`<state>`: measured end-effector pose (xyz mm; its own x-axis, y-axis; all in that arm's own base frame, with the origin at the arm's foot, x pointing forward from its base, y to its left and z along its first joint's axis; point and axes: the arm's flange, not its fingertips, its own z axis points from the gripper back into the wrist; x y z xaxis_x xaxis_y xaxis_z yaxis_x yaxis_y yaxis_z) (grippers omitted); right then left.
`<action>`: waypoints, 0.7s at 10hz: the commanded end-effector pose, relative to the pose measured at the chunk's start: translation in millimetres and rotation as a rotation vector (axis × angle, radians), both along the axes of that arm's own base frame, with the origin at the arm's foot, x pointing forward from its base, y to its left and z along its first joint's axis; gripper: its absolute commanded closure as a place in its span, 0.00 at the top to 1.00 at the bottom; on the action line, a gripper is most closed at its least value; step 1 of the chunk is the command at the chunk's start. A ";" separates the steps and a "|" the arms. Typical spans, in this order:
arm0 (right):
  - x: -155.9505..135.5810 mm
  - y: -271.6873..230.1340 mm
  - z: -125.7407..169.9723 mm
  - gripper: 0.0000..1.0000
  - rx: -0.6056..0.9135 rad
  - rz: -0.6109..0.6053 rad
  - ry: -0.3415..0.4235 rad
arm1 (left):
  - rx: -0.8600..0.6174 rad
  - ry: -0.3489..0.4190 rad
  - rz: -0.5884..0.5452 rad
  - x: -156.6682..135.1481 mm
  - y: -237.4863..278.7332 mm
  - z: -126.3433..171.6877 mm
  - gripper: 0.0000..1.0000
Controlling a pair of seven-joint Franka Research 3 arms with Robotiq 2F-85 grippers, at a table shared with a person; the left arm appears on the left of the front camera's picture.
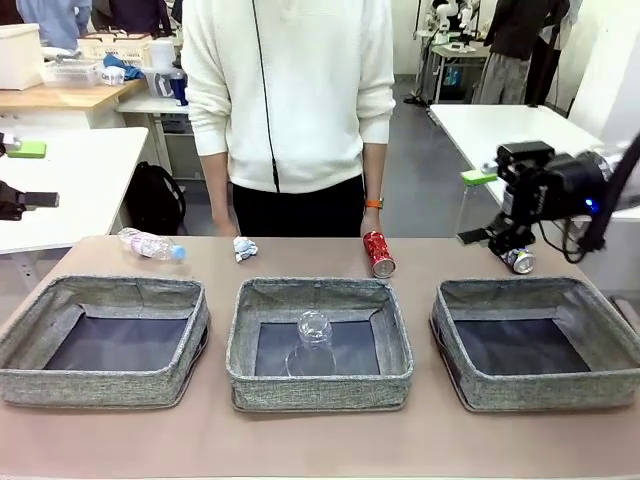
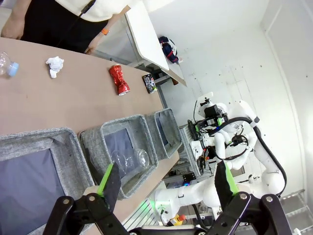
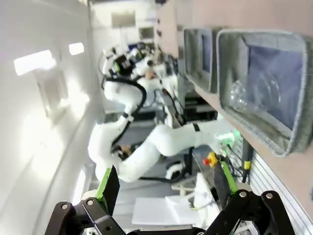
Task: Sort the waste into the appropriate baskets.
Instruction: Place the picked waste into the Fabric basket indicated by the person.
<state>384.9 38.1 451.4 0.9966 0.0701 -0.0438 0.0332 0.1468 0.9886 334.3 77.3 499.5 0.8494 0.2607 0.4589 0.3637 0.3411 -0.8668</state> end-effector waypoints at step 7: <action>-9.0 -28.2 -4.4 1.00 0.003 -0.101 0.009 | -0.017 -0.028 -0.003 0.6 -1.0 0.7 1.00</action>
